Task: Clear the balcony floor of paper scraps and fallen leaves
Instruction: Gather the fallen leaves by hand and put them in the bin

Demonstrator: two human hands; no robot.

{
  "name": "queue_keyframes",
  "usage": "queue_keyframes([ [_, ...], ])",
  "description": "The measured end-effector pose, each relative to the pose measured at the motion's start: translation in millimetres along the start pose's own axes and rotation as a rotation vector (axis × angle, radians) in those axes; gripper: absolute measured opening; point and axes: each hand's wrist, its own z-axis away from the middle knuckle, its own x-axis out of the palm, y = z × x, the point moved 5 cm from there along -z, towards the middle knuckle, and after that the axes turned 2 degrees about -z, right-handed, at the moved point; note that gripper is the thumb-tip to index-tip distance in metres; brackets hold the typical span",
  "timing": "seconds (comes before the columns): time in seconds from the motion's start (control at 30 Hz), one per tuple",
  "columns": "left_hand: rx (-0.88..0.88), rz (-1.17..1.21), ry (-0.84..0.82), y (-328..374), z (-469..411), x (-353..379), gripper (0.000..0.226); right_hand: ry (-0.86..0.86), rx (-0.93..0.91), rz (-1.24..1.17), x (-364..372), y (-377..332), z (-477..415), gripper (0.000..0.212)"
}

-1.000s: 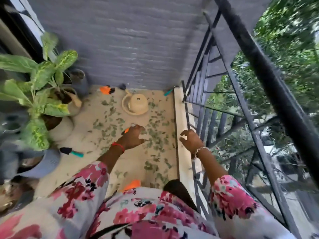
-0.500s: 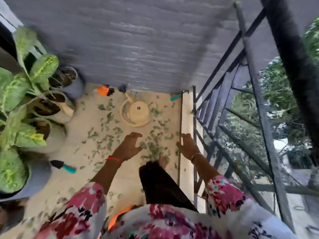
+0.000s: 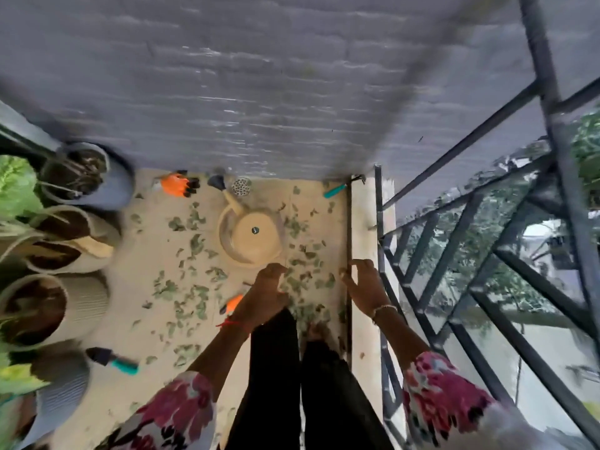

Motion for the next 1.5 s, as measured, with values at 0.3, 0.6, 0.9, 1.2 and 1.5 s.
queue_keyframes([
  [0.3,0.030,-0.018,-0.032,-92,-266,72,0.065,-0.019,0.079,-0.055,102,91,-241,0.044],
  [0.6,-0.150,0.006,0.206,-201,-472,167,0.078,0.043,0.030,0.007,203,188,-457,0.058],
  [0.9,-0.365,0.162,0.639,-283,-576,228,0.081,0.288,-0.162,0.047,240,229,-611,0.062],
  [1.2,-0.250,0.050,0.838,-314,-592,261,0.075,0.293,-0.536,-0.009,286,180,-611,0.039],
  [1.5,-0.327,0.073,0.896,-317,-611,245,0.068,0.520,0.013,0.231,234,141,-723,0.052],
])
